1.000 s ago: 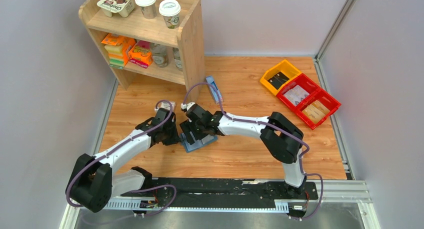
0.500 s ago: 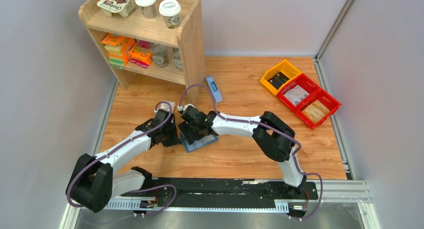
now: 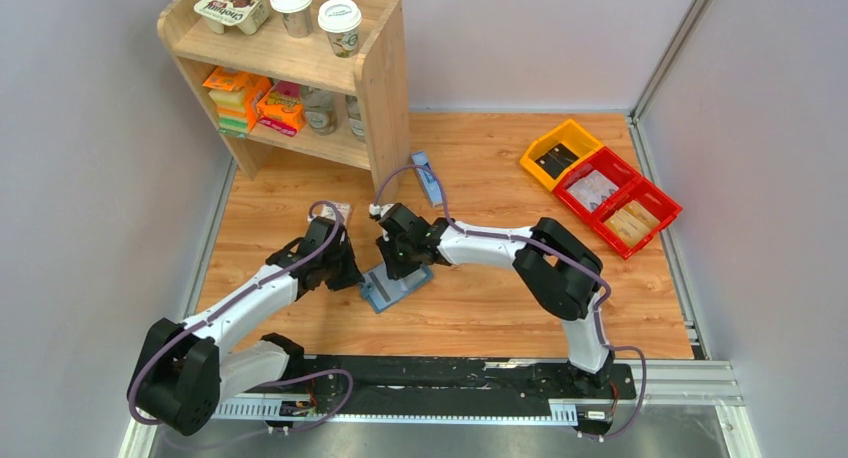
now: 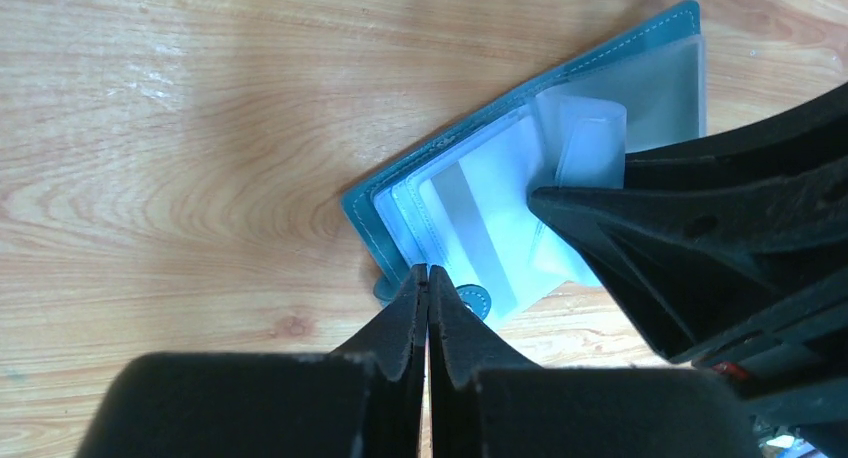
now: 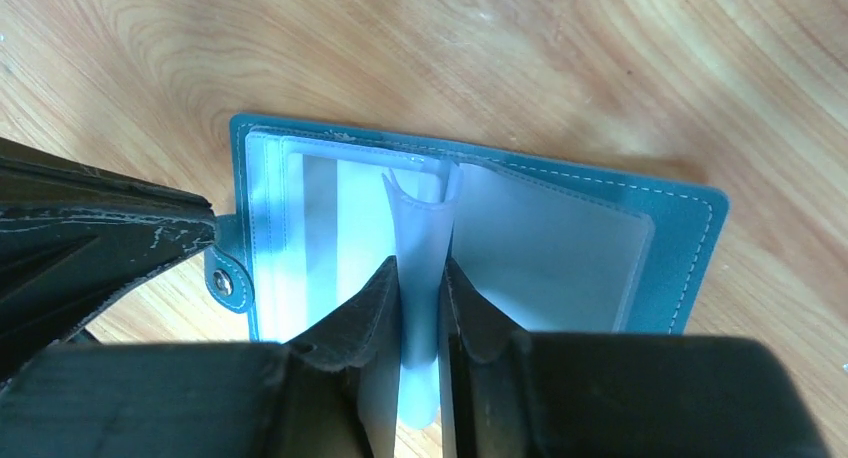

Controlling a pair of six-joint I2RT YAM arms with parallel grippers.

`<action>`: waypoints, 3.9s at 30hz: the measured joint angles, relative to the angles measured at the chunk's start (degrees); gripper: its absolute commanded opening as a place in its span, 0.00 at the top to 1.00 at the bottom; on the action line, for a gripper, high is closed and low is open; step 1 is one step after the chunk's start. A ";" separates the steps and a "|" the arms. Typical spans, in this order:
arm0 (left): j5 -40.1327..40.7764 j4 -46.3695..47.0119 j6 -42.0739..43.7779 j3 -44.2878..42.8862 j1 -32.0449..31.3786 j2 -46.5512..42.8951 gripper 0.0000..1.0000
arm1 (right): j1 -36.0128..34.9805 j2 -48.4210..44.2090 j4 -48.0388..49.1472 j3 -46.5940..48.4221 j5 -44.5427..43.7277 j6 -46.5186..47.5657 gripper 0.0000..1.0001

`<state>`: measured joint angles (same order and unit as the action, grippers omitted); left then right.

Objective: Take the credit cards out of the card holder
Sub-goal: Remove the credit card from the card holder.

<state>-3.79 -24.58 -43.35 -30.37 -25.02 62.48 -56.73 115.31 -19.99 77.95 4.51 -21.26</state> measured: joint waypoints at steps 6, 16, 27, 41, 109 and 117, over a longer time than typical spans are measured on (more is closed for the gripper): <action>-2.38 1.66 -0.02 0.00 0.00 -0.02 0.83 | 2.45 -0.98 2.36 -2.49 3.98 -1.31 0.88; -9.16 10.47 -1.29 -1.73 0.02 2.34 0.75 | 4.11 -1.18 6.14 -4.74 8.20 -4.22 0.90; -9.88 7.98 -1.18 -2.45 0.02 11.43 0.76 | 4.81 -1.62 7.89 -6.05 8.66 -5.92 0.85; -6.71 2.29 2.23 -2.99 0.04 13.44 0.78 | 4.81 -3.37 -1.70 -3.41 -5.40 -2.45 0.56; -8.90 5.81 -2.62 -2.56 0.11 7.06 0.79 | -0.68 -1.44 -4.96 0.24 -0.15 11.85 0.49; -10.84 8.44 -2.60 -2.56 0.09 6.86 0.79 | 5.57 -2.47 0.35 -3.17 13.38 7.06 0.50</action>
<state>-14.63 -16.14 -45.95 -32.93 -24.93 69.34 -51.16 112.84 -19.64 74.78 17.89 -14.20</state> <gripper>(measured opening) 0.208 0.577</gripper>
